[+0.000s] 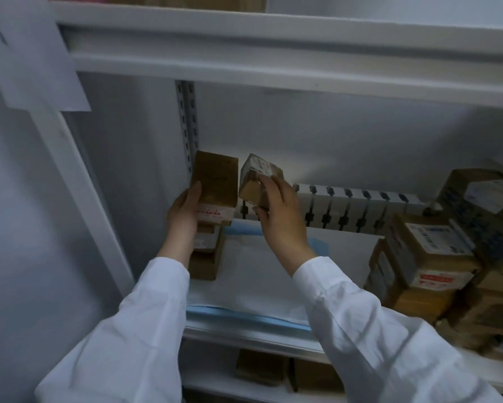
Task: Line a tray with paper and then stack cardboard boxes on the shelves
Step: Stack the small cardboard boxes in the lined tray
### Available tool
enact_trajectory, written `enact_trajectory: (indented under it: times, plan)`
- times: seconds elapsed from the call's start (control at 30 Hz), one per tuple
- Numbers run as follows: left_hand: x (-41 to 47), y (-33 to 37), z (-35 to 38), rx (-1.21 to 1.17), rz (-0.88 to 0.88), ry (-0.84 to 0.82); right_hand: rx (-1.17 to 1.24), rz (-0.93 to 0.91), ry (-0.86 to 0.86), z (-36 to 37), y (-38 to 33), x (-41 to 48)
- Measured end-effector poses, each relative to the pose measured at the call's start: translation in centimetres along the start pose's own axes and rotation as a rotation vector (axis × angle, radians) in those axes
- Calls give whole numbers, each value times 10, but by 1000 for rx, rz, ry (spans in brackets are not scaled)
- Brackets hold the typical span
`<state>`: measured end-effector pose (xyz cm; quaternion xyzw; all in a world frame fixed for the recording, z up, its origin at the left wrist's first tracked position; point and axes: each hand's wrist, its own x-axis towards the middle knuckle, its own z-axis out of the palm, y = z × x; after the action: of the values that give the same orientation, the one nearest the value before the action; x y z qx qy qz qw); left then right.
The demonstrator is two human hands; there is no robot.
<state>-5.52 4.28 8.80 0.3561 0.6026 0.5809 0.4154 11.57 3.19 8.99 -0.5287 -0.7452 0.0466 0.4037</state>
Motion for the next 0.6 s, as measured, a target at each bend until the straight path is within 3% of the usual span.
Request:
enact_trajectory:
  times: [0.4,0.6]
  plan:
    - [35,-4,-30,425,92,93,-37,-88,10,28,-36,32]
    - [41,-3,-25,324,73,17,-84,-211,-11,46,-61,49]
